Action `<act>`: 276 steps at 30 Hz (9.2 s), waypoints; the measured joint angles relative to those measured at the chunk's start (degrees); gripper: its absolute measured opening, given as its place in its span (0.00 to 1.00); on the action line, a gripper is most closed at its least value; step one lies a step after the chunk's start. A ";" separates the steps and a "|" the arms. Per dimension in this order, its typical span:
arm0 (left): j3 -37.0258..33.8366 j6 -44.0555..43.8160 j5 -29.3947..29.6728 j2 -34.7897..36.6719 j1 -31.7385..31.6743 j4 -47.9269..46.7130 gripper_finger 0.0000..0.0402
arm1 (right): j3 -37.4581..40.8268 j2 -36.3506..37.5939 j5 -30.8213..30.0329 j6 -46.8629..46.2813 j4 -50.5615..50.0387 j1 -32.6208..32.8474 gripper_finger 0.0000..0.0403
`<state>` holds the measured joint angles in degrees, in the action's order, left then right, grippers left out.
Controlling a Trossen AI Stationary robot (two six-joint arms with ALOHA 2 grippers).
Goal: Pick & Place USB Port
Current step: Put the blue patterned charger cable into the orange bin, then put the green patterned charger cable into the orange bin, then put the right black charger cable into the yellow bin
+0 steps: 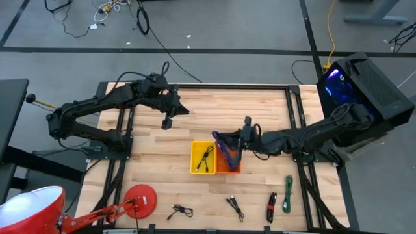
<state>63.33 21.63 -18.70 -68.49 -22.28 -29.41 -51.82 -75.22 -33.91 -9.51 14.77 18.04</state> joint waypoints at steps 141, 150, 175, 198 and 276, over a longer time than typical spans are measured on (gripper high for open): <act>-0.02 1.57 0.59 -0.02 0.02 -1.29 0.08 | 22.60 15.30 40.26 -97.18 -65.82 30.06 0.33; -0.02 2.18 0.61 -0.02 0.01 -1.44 0.08 | 26.85 10.99 42.65 -96.52 -58.56 30.06 0.36; -0.02 3.06 0.61 -0.17 0.00 -1.25 0.08 | 23.67 12.09 37.49 -88.93 -61.23 25.72 0.00; -0.02 1.79 0.59 -0.17 0.00 -1.29 0.08 | -6.32 12.59 4.71 -51.39 -82.28 6.89 0.00; -0.02 2.09 1.11 -0.18 -0.04 -1.29 0.08 | -13.67 -6.95 20.79 -7.32 -50.37 -16.00 0.25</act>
<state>63.31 23.72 -17.58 -68.67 -22.33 -30.70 -65.49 -82.17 -13.12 -16.83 -35.59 2.03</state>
